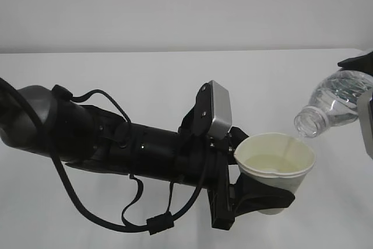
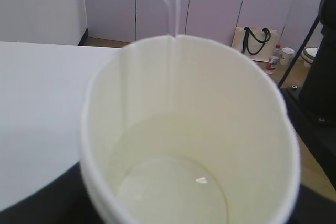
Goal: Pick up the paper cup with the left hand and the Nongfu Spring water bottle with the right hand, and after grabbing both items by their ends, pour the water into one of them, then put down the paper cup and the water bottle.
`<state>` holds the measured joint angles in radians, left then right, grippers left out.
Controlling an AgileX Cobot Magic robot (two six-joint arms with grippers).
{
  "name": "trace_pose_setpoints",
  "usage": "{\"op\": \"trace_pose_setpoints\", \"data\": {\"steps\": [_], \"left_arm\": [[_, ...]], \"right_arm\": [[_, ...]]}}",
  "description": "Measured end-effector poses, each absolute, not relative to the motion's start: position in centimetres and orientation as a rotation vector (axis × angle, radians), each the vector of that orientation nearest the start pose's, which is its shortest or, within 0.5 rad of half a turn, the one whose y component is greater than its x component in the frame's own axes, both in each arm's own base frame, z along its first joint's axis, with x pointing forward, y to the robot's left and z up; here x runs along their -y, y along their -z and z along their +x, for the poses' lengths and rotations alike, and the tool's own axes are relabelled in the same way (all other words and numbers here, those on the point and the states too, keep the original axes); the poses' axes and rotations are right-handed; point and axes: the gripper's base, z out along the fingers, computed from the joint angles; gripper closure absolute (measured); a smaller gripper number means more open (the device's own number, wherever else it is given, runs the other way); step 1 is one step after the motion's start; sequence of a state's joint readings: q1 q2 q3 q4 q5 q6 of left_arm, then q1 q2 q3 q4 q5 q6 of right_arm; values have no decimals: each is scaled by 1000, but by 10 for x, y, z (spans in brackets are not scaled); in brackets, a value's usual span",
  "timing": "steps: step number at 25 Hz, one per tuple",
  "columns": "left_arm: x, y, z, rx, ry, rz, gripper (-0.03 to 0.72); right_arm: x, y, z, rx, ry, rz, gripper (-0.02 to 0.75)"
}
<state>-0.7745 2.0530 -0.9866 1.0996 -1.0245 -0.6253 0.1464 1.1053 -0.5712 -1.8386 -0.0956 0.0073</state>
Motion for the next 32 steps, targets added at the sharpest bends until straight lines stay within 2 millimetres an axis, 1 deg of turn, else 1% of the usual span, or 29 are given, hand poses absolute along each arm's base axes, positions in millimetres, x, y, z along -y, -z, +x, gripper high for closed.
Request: {"op": "trace_pose_setpoints", "data": {"steps": [32], "left_arm": [[314,-139,223,-1396,1215,1401,217]], "right_arm": [[-41,-263,220,-1126,942,-1872,330]]}}
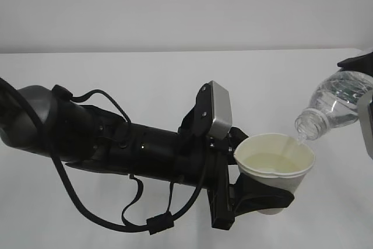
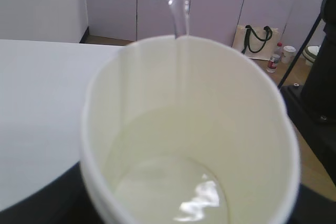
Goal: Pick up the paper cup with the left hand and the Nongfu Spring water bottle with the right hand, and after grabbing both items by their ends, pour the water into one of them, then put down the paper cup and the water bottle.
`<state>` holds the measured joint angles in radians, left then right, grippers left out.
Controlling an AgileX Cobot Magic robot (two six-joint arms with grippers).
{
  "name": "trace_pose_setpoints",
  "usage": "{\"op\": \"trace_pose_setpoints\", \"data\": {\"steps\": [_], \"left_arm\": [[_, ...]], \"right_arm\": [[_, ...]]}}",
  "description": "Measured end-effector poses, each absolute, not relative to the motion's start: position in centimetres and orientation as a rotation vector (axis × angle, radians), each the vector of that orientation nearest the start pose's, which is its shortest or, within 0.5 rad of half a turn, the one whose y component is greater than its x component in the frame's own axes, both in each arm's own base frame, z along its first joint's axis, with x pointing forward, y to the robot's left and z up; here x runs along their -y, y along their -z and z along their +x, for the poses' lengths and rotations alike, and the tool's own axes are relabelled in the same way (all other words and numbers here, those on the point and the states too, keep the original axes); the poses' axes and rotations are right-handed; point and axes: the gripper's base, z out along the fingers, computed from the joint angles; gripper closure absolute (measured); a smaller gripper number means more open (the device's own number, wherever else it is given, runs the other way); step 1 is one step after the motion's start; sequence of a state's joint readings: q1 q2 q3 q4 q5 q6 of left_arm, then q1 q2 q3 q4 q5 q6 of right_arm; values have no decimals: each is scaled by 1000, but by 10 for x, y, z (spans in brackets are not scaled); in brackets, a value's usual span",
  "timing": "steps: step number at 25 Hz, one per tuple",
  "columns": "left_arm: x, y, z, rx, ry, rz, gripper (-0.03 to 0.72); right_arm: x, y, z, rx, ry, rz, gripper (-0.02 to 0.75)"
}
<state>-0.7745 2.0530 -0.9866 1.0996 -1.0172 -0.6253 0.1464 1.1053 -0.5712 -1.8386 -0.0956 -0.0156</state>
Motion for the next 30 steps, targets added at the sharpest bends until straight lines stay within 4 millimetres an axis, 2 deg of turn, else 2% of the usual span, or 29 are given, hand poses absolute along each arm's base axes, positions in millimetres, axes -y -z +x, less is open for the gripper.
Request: {"op": "trace_pose_setpoints", "data": {"steps": [30], "left_arm": [[314,-139,223,-1398,1213,1401,217]], "right_arm": [[-41,-263,220,-1124,943,-1874,331]]}}
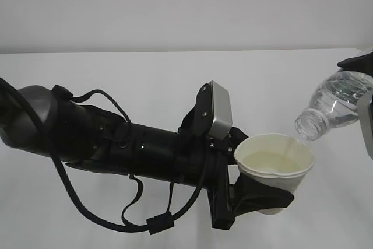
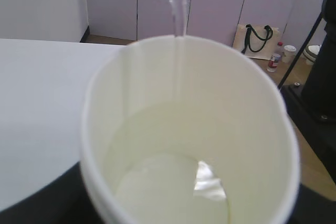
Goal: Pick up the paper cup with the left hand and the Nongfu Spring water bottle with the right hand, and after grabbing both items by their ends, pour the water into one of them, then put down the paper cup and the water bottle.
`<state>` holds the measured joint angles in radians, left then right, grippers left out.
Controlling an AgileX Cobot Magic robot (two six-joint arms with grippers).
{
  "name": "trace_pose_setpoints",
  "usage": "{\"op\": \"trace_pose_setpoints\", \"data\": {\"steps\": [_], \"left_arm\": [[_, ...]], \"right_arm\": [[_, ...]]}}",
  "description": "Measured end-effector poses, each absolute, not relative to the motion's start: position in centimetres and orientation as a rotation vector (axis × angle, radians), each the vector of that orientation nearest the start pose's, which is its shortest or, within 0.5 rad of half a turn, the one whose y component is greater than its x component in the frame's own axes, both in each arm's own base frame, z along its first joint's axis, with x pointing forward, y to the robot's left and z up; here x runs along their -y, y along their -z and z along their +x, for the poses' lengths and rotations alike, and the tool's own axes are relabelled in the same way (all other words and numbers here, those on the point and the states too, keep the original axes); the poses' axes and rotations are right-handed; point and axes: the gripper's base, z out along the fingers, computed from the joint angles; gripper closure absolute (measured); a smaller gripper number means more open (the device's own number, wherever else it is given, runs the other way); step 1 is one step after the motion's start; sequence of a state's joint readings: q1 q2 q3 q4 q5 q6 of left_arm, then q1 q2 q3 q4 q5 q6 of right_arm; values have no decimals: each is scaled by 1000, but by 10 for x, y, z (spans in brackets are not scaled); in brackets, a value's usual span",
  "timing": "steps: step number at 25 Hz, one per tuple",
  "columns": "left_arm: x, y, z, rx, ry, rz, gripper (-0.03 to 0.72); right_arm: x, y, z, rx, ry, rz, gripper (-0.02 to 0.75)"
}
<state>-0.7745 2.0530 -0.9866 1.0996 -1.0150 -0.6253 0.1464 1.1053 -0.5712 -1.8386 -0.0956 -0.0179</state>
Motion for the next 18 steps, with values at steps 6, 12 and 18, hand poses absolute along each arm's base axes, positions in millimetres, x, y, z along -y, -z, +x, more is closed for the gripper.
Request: {"op": "trace_pose_setpoints", "data": {"steps": [6,12,18], "left_arm": [[314,-139,223,-1398,1213,1401,217],[314,-139,223,-1398,1213,1401,217],[314,-139,223,-1398,1213,1401,217]], "right_arm": [[-41,-263,220,-1123,944,-1875,331],[-41,-263,220,-1123,944,-1875,331],[-41,-263,220,-1123,944,-1875,332]]}}
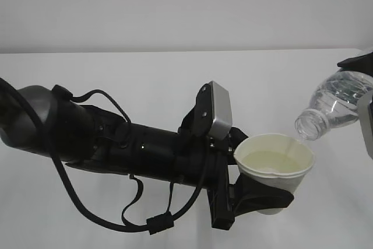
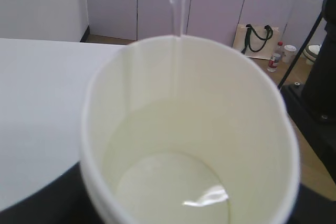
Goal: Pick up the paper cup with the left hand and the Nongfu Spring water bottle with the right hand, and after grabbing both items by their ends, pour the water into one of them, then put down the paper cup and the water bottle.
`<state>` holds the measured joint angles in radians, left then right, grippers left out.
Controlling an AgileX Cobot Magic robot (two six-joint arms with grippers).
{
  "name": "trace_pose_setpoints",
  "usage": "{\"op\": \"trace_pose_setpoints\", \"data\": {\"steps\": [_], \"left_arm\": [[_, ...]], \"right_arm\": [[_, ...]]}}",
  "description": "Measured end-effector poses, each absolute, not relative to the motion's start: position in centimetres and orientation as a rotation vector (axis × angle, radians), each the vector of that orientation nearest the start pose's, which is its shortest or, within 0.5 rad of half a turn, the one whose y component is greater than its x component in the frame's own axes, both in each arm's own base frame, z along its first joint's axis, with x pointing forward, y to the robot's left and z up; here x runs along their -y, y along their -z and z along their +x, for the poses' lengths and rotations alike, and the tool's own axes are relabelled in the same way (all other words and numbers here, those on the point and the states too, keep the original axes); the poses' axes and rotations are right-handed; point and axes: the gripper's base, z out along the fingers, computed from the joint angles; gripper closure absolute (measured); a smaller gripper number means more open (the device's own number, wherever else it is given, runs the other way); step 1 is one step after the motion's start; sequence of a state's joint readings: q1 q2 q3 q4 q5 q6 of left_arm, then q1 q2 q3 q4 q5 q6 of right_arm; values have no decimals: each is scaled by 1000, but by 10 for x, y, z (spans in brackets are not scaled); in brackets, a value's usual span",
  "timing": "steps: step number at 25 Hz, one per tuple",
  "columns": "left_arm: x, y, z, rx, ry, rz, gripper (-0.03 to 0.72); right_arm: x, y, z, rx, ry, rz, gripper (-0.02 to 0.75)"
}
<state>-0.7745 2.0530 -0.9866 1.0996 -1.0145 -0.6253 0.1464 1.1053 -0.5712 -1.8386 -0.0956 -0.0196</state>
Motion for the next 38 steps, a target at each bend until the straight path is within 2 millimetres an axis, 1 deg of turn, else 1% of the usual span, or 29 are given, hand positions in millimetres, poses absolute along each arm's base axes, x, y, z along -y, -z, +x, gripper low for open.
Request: {"op": "trace_pose_setpoints", "data": {"steps": [22,27,38], "left_arm": [[314,-139,223,-1401,1209,1402,217],[315,-139,224,-1408,1210,1384,217],[315,-139,224,-1408,1210,1383,217]], "right_arm": [[-41,-263,220,-1124,943,-1874,332],[-44,-262,219,-1112,900,-1875,332],[-44,-262,219,-1226,811,-1772,332]]}}
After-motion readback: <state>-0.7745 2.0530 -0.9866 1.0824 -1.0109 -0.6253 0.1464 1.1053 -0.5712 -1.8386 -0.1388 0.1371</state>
